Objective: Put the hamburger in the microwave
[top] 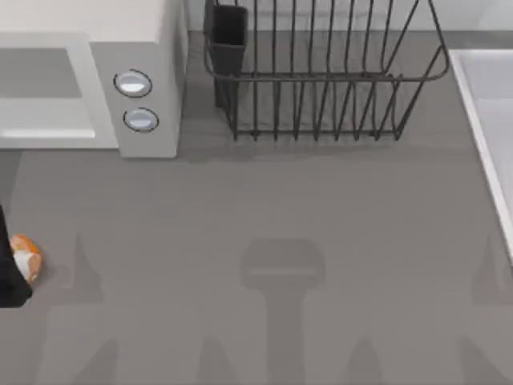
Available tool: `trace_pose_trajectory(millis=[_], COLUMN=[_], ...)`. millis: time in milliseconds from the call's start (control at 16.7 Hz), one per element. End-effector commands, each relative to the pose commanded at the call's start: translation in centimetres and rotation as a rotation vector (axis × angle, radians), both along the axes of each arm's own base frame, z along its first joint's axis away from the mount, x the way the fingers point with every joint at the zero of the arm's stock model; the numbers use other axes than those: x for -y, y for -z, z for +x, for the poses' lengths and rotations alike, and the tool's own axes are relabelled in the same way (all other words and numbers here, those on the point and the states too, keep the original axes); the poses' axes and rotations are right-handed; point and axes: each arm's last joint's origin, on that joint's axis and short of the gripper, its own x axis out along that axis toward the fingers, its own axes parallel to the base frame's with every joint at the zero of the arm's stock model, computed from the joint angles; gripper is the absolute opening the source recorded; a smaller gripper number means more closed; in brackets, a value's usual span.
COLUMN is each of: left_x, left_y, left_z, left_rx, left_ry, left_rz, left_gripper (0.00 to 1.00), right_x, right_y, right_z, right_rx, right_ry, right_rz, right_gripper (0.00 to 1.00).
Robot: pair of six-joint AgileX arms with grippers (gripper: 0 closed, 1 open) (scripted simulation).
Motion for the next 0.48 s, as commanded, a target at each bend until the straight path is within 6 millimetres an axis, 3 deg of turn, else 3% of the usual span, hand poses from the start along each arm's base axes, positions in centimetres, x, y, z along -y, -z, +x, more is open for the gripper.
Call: trace_pose_trajectory(millis=[240, 480], left_x=[0.0, -0.1], left_y=[-0.5, -3.0], left_z=[0.0, 0.7], left_rx=[-0.025, -0.183], left_ry=[-0.003, 0.003], left_rz=[0.024, 0.153], left_gripper=[1.0, 1.0], right_x=[0.0, 0.0], right_y=[0.0, 0.0], right_z=[0.0, 0.0], right_rx=[0.0, 0.0], right_ry=[0.0, 0.0], right_rz=[0.0, 0.0], right_gripper=[1.0, 1.0])
